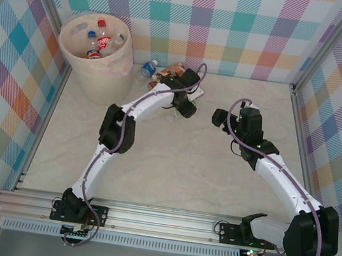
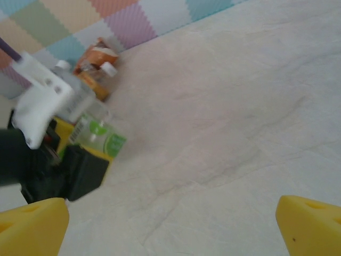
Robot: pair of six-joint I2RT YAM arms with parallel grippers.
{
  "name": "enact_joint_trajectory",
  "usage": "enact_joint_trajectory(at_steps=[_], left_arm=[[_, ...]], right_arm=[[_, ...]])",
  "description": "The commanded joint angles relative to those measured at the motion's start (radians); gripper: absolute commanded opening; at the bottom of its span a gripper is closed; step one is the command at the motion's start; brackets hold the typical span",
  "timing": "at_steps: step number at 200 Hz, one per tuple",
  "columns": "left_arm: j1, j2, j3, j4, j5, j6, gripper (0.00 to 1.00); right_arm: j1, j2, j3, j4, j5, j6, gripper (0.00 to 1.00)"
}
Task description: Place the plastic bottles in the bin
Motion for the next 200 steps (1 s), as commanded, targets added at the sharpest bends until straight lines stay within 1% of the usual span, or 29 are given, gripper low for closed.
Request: enact_joint_trajectory(at_steps=[1,24,44,59,78,95,110,144,149,163,177,200], left_arm=[[0.035,-0.188,-0.021,0.110,0.016,-0.090,0.56],[0.070,-0.304,-0.031,0.171,0.014,-0.160,0.56],[0.108,-0.394,-0.042,0.238,-0.028,-0.210,0.56],[0.135,-0.445,-0.055,0.293,-0.092,-0.225,0.57],[0.168,-0.486,-0.076,0.376,-0.195,-0.203,0.57],[0.208,-0.500,-0.074,0.430,-0.260,-0.189,0.57],[0.251,-0.504,-0.074,0.477,-0.288,-0.190,0.57],[0.342,-0.479,-0.070,0.571,-0.407,-0.147,0.57],[0.356,-0.474,-0.072,0.575,-0.433,-0.147,0.57],[0.399,-0.467,-0.101,0.668,-0.507,-0.158,0.57],[0.448,-0.457,-0.109,0.692,-0.513,-0.178,0.57],[0.509,-0.429,-0.090,0.679,-0.520,-0.181,0.57]], right_arm=[[-0.006,-0.023,-0.014,0.114,-0.143,-0.046,1.00],[-0.006,-0.009,-0.004,0.134,-0.201,-0.057,1.00],[-0.006,0.008,0.007,0.135,-0.218,-0.055,1.00],[-0.007,0.022,0.010,0.140,-0.222,-0.045,1.00],[-0.006,0.036,0.016,0.143,-0.227,-0.034,1.00],[-0.004,0.042,0.021,0.142,-0.234,-0.027,1.00],[-0.004,0.043,0.021,0.137,-0.231,-0.022,1.00],[-0.005,0.040,0.021,0.128,-0.222,-0.018,1.00],[-0.005,0.038,0.021,0.127,-0.220,-0.017,1.00],[-0.004,0.036,0.021,0.123,-0.220,-0.014,1.00],[-0.004,0.035,0.023,0.117,-0.217,-0.014,1.00],[-0.004,0.034,0.022,0.110,-0.208,-0.015,1.00]])
